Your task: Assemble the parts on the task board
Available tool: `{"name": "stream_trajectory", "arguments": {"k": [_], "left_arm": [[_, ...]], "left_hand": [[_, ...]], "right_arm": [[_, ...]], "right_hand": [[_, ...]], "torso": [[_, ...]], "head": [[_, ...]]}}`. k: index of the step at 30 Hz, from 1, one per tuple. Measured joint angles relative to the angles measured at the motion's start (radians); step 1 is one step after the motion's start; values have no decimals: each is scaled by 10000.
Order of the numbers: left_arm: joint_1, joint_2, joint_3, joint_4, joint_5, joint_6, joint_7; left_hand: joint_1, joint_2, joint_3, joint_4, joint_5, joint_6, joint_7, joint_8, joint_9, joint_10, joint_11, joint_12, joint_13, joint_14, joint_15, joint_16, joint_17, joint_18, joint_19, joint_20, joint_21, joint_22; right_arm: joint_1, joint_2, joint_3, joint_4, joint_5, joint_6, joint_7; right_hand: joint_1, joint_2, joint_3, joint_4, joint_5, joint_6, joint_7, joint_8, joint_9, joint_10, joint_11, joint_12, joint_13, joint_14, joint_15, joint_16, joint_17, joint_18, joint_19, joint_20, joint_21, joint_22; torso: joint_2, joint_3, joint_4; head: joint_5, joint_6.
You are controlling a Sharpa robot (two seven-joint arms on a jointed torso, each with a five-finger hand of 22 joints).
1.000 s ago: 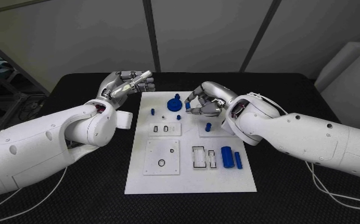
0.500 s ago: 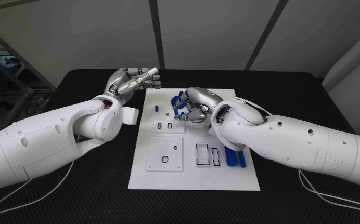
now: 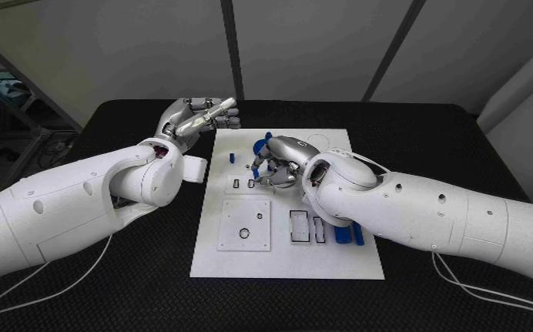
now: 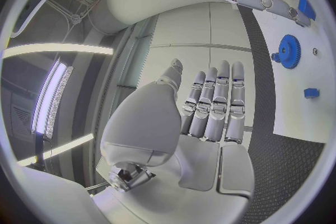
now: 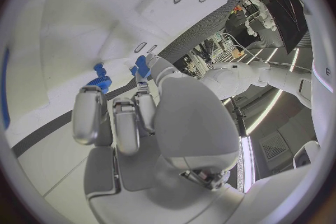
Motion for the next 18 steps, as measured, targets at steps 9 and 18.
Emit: {"name": "stream_trajectory", "arguments": {"k": [9,18], "left_arm": [[0,-1,0,2,0,12,-24],[0,-8,0,5,0,19,-39]], "left_hand": [[0,0,0,0,0,0,0,0,0,0,0,0,0,0,0,0,-1,0,0,0,0,-1],[0,0,0,0,0,0,0,0,0,0,0,0,0,0,0,0,10,0,0,0,0,-2]], "right_arm": [[-101,94,-11,-95,-125,179,-87],[-143,98,-18,-195,-208,347,-155]], "right_hand": [[22,-22,-14,-10,-1,-1,-1,0,0,0,0,0,-1,0,0,0,0,0,0,0,0,-7],[-5,5,-19,-7,-16,-6,-6,0,0,0,0,0,-1,0,0,0,-1,0,0,0,0,-17]], "torso": [[-4,-2,0],[-6,0,0]], "head": [[24,-44],[37,-78]]}}
